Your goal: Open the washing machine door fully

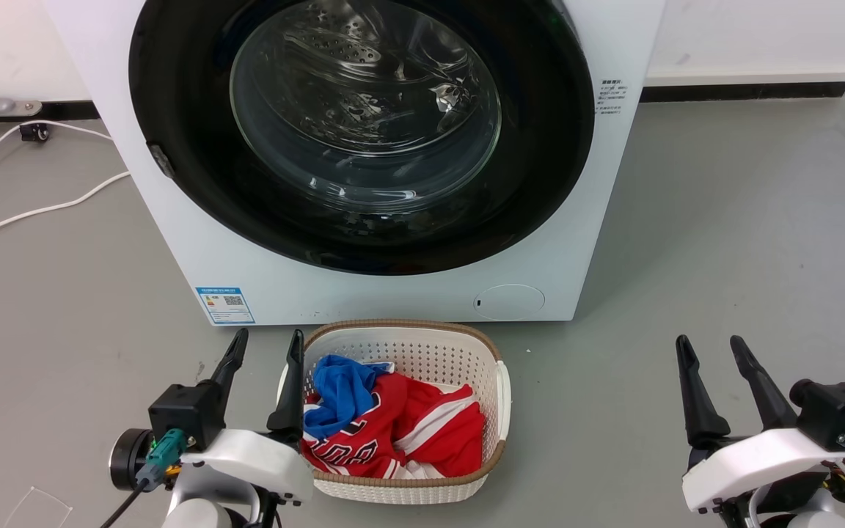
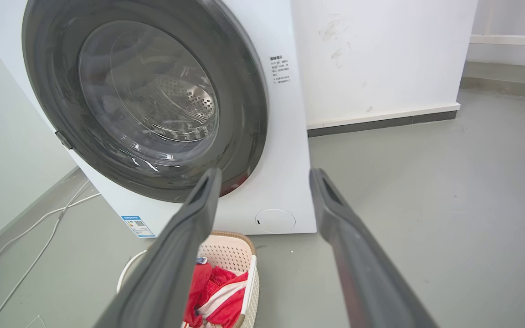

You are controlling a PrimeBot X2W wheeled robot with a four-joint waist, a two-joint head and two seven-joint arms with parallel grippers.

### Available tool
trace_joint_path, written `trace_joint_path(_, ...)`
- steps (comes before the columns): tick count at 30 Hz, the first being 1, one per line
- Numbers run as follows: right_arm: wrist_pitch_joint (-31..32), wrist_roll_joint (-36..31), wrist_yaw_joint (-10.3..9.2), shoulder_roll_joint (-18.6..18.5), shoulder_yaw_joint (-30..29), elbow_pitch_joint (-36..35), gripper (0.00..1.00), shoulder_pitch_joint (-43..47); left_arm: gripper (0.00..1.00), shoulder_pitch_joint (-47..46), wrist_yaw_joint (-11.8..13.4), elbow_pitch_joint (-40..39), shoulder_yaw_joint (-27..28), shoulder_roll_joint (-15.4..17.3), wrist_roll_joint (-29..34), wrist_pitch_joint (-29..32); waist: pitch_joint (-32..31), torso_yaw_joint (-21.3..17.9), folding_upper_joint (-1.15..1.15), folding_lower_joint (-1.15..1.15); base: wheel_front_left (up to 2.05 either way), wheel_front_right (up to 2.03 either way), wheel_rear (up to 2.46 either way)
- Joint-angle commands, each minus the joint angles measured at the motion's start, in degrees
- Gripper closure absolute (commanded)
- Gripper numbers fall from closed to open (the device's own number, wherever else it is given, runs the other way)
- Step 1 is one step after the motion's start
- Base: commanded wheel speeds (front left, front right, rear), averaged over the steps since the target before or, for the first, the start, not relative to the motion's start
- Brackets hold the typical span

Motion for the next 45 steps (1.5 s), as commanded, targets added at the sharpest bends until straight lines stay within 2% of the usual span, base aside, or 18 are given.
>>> trace_joint_path(1, -0.47, -1.30, 0.10, 0.13, 0.05, -0.47, 0.00, -0.51, 0.00, -1.02, 0.00, -0.12, -0.26, 0.08, 1.13, -0.54, 0.01, 0.04, 0.00, 0.00, 0.00, 0.00, 0.00)
trace_joint_path(32, -3.58, -9.21, 0.08, 0.24, -0.25, 1.23, 0.00, -0.33, 0.00, -1.04, -0.80, 3.90, 1.19, -1.51, 10.17, -3.99, 0.07, -0.11, 0.00, 0.00, 0.00, 0.00, 0.00)
trace_joint_path(42, -3.78, -6.74, 0.08, 0.24, -0.56, 1.99, 0.00, -0.49, 0.00, -1.10, -1.36, 4.85, 2.06, -2.34, 8.86, -3.86, -0.09, -0.11, 0.00, 0.00, 0.00, 0.00, 0.00)
trace_joint_path(43, -3.73, -6.50, 0.08, 0.24, -0.59, 2.06, 0.04, -0.57, 0.00, -1.18, -1.44, 4.90, 2.14, -2.39, 8.80, -3.87, -0.07, -0.09, 0.00, 0.00, 0.00, 0.00, 0.00)
trace_joint_path(44, -3.63, -5.85, 0.08, 0.24, -0.67, 2.17, 0.51, -0.62, 0.00, -1.26, -1.50, 4.98, 2.19, -2.42, 8.76, -3.86, -0.06, -0.08, 0.00, 0.00, 0.00, 0.00, 0.00)
trace_joint_path(45, -3.53, -5.25, 0.08, 0.24, -0.71, 2.32, 0.73, -0.66, 0.00, -1.28, -1.57, 5.10, 2.28, -2.48, 8.65, -3.87, -0.08, -0.07, 0.00, 0.00, 0.00, 0.00, 0.00)
